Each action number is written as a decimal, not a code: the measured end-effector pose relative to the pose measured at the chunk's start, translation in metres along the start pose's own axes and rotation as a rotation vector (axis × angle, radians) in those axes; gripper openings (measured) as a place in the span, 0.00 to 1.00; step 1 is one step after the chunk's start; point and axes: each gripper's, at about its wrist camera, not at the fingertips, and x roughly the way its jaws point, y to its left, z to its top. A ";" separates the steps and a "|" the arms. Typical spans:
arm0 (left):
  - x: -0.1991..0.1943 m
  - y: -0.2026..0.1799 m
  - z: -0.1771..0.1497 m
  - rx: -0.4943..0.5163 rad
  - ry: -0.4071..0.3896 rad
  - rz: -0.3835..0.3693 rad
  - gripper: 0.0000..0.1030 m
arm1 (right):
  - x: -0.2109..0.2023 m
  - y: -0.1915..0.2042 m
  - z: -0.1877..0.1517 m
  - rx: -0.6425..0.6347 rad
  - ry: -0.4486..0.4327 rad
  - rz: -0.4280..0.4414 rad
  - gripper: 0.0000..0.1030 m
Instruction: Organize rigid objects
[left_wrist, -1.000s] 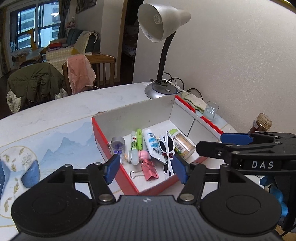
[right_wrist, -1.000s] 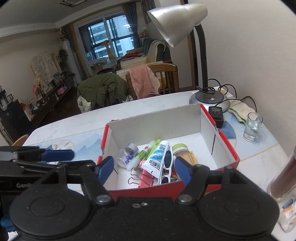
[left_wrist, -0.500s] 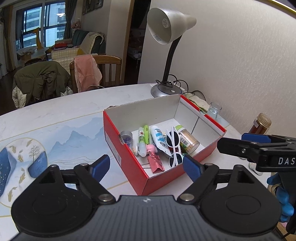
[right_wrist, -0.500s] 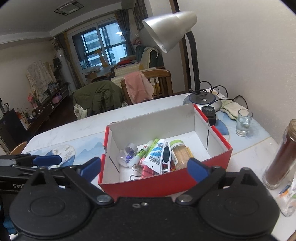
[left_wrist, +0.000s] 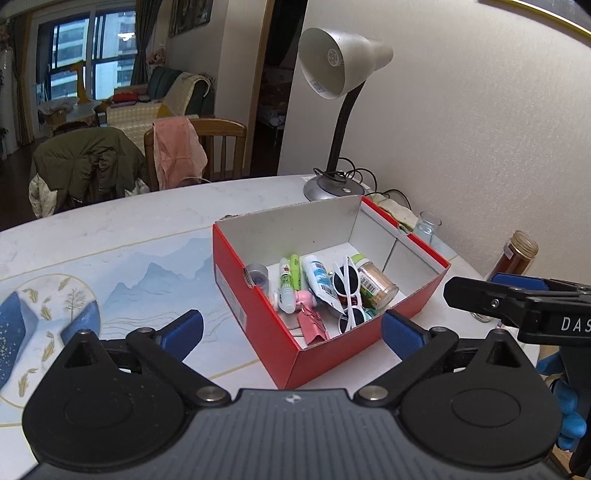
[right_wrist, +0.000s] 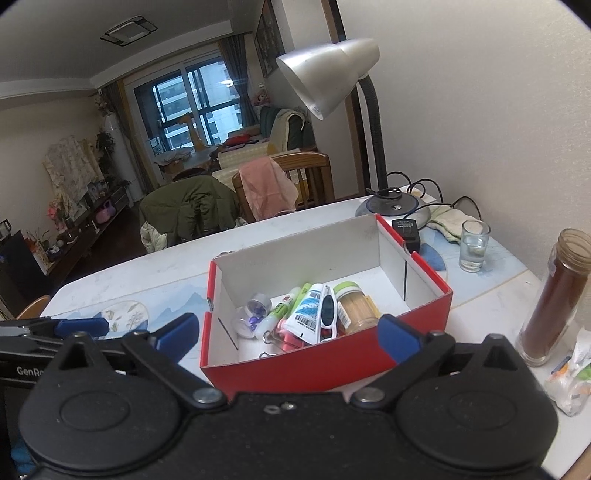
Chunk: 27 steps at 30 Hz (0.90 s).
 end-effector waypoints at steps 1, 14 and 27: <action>-0.001 0.000 0.000 0.000 -0.003 0.002 1.00 | 0.000 0.000 0.000 -0.002 -0.002 -0.005 1.00; -0.007 0.000 -0.004 -0.010 -0.021 0.013 1.00 | 0.001 0.001 -0.005 0.017 0.020 -0.014 1.00; -0.007 0.007 -0.007 -0.029 -0.010 0.030 1.00 | 0.000 0.005 -0.007 0.012 0.027 -0.012 1.00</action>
